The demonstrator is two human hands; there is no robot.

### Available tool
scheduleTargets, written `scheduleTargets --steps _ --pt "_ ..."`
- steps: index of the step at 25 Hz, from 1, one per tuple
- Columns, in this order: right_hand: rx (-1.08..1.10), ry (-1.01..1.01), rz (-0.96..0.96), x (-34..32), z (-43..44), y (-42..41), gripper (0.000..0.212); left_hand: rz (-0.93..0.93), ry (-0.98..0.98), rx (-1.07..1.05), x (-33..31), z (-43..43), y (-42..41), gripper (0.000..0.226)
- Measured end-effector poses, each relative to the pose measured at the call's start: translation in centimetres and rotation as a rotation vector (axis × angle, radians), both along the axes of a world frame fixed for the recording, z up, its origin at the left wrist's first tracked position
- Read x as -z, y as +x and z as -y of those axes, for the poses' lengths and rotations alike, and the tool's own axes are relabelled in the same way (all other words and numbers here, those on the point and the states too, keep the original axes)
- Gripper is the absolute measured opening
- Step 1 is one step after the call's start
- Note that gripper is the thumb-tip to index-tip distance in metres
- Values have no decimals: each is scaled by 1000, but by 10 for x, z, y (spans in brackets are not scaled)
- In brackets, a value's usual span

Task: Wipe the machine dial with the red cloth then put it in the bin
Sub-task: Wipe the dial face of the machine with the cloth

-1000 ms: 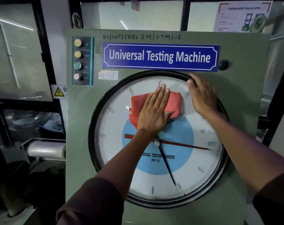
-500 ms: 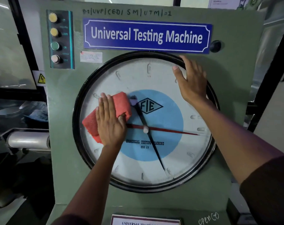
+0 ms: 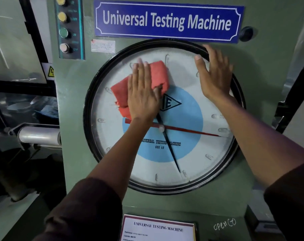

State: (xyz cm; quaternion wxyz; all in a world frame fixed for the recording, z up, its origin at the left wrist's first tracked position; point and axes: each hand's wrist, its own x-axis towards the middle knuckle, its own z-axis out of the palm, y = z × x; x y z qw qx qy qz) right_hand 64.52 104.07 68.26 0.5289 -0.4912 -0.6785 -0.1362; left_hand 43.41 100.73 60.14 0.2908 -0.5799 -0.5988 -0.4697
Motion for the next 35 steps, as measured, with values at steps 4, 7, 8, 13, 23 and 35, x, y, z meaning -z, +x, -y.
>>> scheduleTargets --steps 4,7,8,13,23,35 --pt "-8 14 -13 -1 2 1 61 -362 -57 105 29 15 -20 73" --pt "-20 14 -16 0 2 1 61 -126 -53 -10 14 18 -50 73" --pt "-16 10 -19 -1 2 1 62 -35 -43 -52 1 14 -49 72" --pt "5 61 -33 3 -3 -3 60 -101 -20 2 -24 -5 7 71" --pt "-43 -17 -56 -3 -1 6 58 -14 -10 -64 -15 5 -32 75" --pt "-72 -62 -84 -8 3 6 62 -563 -64 187 1 -1 35 78"
